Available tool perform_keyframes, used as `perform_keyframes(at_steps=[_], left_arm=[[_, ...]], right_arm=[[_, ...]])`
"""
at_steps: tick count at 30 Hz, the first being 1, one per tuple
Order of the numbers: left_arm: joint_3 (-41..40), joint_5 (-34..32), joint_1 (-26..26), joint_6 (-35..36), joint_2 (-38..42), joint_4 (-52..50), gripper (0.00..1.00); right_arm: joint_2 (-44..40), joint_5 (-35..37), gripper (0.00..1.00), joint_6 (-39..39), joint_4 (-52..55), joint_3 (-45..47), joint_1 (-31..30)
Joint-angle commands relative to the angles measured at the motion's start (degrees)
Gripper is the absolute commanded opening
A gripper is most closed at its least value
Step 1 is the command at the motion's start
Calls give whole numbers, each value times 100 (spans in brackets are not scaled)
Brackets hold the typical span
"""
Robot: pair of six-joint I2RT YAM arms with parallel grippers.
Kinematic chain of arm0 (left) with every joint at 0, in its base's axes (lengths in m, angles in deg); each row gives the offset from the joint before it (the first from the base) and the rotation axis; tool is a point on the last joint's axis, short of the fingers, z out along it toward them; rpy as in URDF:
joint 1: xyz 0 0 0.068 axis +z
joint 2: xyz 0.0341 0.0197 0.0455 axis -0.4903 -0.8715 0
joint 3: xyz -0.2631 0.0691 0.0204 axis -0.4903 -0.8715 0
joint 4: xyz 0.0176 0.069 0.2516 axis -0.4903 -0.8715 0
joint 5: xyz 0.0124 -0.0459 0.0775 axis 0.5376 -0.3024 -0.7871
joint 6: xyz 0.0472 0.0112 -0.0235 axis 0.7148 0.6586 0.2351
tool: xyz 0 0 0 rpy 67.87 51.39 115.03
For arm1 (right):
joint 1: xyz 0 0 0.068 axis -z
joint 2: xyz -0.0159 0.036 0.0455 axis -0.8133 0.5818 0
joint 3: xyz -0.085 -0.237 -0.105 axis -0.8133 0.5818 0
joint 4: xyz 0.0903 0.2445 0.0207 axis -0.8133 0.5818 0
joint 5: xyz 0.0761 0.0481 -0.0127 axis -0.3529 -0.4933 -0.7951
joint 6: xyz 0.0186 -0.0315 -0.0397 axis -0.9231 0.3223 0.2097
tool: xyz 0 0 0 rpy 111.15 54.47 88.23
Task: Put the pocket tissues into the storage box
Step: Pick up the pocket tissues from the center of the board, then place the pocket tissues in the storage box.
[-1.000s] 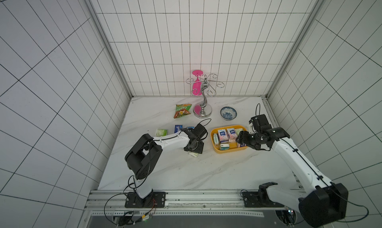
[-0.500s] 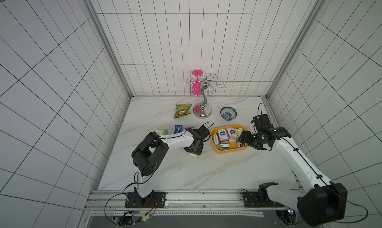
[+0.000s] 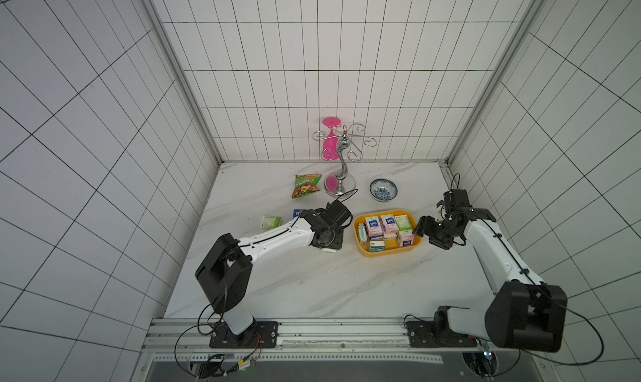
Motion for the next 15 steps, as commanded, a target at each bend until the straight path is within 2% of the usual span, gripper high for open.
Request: perform_keyframes(at_steps=[1, 5, 15], left_arm=[[213, -326, -294, -468, 261, 650, 46], [535, -784, -723, -602, 37, 1236, 46], [2315, -1320, -1354, -983, -1852, 1393, 46]], right_arm=[[104, 53, 72, -132, -226, 83, 204], [127, 73, 72, -344, -482, 306, 424], [-270, 45, 72, -370, -582, 565, 698]])
